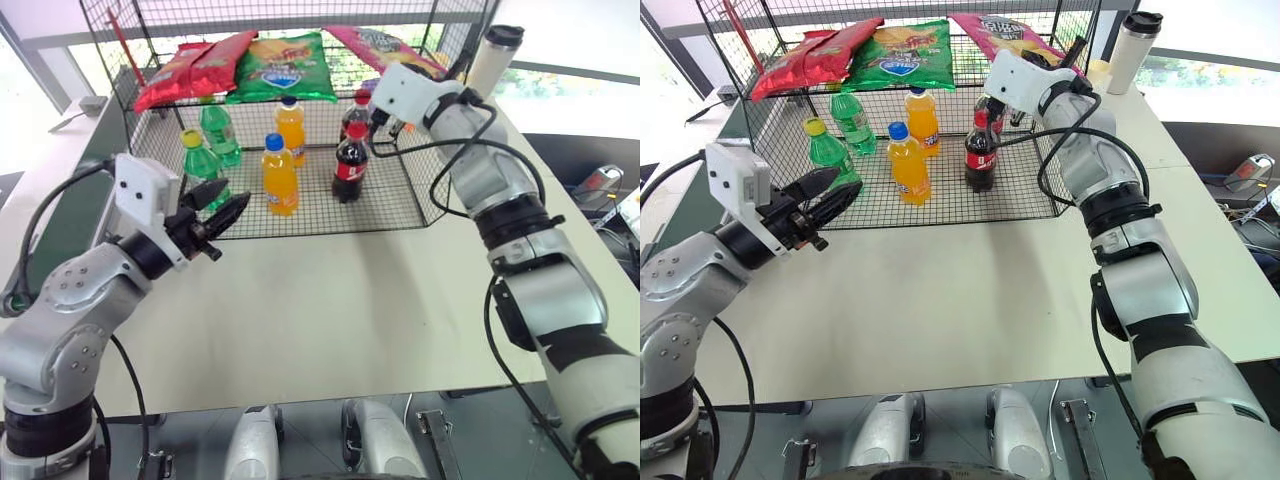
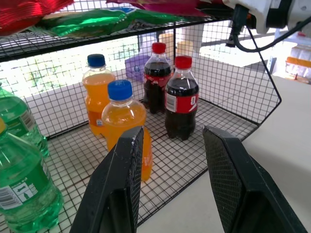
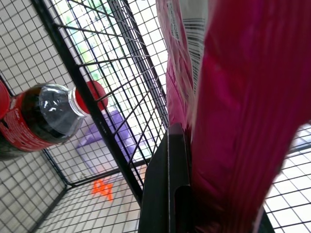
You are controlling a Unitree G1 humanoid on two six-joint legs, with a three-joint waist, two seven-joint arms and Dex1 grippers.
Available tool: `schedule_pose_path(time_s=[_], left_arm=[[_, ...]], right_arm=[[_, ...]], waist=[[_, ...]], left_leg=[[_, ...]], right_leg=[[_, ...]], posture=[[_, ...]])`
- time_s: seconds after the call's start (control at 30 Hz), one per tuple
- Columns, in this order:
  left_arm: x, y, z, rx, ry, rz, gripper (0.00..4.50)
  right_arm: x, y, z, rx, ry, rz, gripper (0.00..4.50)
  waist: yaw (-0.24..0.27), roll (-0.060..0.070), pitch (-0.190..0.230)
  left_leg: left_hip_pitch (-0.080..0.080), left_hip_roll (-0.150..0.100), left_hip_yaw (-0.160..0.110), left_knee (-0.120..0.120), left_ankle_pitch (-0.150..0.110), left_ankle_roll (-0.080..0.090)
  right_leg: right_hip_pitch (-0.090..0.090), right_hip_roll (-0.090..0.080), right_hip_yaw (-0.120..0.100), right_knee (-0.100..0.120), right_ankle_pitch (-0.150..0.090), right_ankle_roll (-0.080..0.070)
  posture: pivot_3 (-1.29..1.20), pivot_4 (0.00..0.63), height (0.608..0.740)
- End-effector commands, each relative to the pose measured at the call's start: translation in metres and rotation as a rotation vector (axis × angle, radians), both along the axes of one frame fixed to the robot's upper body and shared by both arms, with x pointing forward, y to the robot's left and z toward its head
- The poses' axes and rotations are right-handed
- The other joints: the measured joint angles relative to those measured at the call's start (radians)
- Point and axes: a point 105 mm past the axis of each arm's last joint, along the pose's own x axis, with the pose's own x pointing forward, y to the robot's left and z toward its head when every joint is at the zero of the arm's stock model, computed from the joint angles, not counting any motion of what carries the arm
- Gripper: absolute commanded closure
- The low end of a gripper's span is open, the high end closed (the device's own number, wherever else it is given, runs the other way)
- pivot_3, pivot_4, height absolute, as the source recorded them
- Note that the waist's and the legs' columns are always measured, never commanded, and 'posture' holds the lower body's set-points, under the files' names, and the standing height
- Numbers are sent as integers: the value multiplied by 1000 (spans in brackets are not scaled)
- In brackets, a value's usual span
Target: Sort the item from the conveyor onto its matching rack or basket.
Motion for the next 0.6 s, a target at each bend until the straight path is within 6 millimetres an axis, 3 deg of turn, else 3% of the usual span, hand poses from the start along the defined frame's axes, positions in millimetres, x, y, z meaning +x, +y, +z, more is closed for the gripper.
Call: schedule_pose_path(time_s=[0.03,0.13,0.23,0.6], left_arm=[[-2,-1,4,9,-38,8,2437],[-2,-1,1,11,-34,10,2437],[-2,-1,1,10,-33,14,2437],[2,3,-2,8,-29,31,2437]], right_arm=[[-2,2,16,45,-15,25,3762],[-3,4,18,59,-3,44,2534],[-7,9,16,69,53,102,977],[-31,29,18,214,337,384,977]], waist=[[0,0,0],[-2,0,0],[-4,0,0],[-3,0,0]], left_leg=[[0,0,0,0,0,0],[0,0,0,0,0,0],[1,0,0,0,0,0],[1,1,0,-1,0,0]], right_leg=[[0,0,0,0,0,0],[0,0,0,0,0,0],[0,0,0,0,0,0],[1,1,0,0,0,0]], posture=[[0,150,740],[0,150,740],[0,150,740],[0,150,740]])
